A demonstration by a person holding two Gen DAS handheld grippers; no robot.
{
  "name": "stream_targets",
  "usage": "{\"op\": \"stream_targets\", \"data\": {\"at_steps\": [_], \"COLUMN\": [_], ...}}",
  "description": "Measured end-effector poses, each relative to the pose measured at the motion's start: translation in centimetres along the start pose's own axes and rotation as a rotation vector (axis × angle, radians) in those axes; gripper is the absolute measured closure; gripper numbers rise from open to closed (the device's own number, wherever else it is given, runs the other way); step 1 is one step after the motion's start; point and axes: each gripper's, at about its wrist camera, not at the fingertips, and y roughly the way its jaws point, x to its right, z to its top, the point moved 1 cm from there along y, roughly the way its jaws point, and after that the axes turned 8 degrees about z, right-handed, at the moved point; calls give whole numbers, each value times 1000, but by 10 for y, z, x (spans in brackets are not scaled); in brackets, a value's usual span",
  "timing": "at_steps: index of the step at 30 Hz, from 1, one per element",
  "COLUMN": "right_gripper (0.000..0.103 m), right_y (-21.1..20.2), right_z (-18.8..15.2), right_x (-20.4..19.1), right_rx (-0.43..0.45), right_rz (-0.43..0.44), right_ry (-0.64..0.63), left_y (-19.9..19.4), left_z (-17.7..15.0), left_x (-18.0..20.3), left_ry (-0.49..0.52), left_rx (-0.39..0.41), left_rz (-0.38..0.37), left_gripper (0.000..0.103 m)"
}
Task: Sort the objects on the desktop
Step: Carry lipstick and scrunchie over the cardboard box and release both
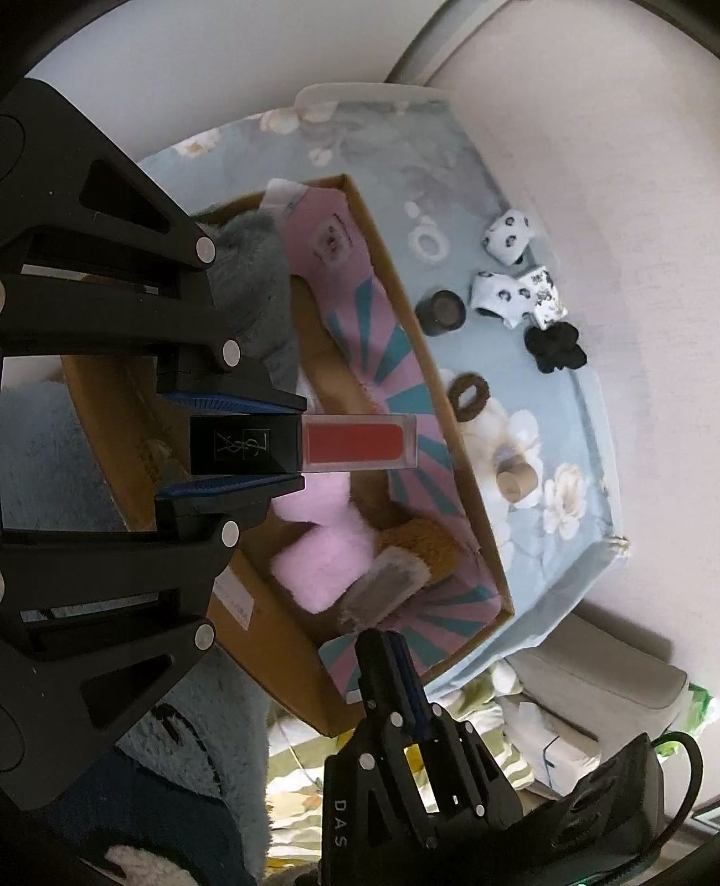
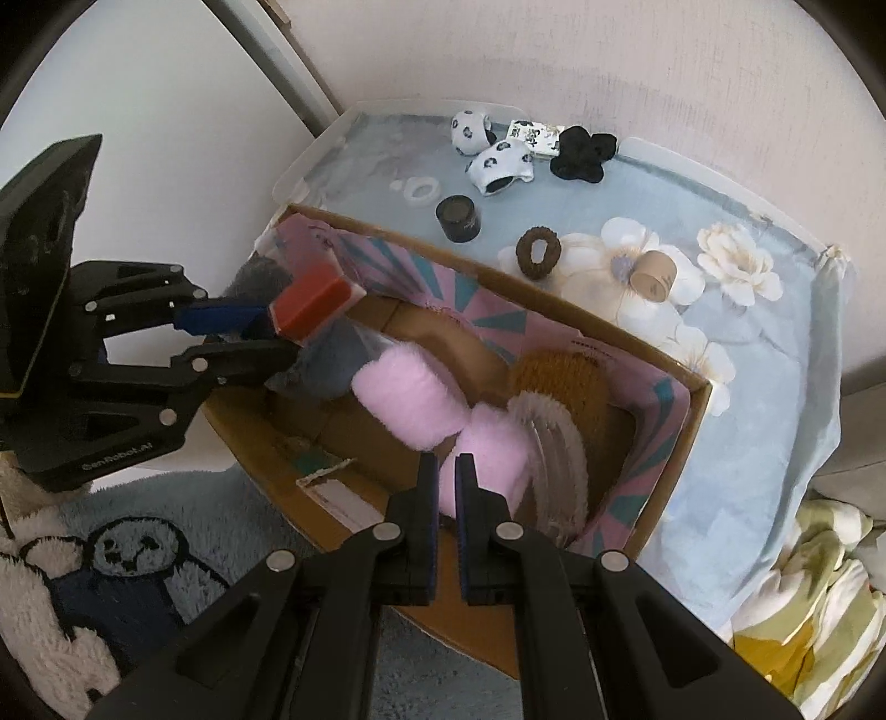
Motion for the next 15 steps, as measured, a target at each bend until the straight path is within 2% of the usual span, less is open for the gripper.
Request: {"op": "stream_targets", "data": {"at_steps": [7, 8, 9, 10, 11, 12, 13, 15], "right_gripper": [98, 96, 88, 68, 53, 27, 21, 21], "right_y": [1, 3, 5, 7, 8, 7, 6, 2], "right_z": [-1, -1, -1, -2, -4, -4, -5, -6], "right_x": [7, 9, 11, 13, 13, 13, 12, 10], "right_rx": [1, -7, -20, -28, -28, -21, -2, 21], "right_rz": [-5, -3, -2, -3, -2, -3, -3, 5], "right_ry": [16, 27, 38, 48, 49, 47, 42, 30], "left_y": [4, 6, 9, 13, 15, 17, 18, 12], "left_z": [-2, -2, -2, -3, -4, -4, -5, -5], "left_x": [1, 1, 1, 1, 1, 1, 1, 3], "left_ry": [-34, -44, -49, -58, -61, -62, -68, -75], "left_rx": [-24, -43, -58, -73, -82, -86, -82, -48], "left_rz": [-8, -5, -1, 7, 15, 19, 25, 29], "left_gripper": [83, 81, 80, 72, 52, 33, 0, 0]}}
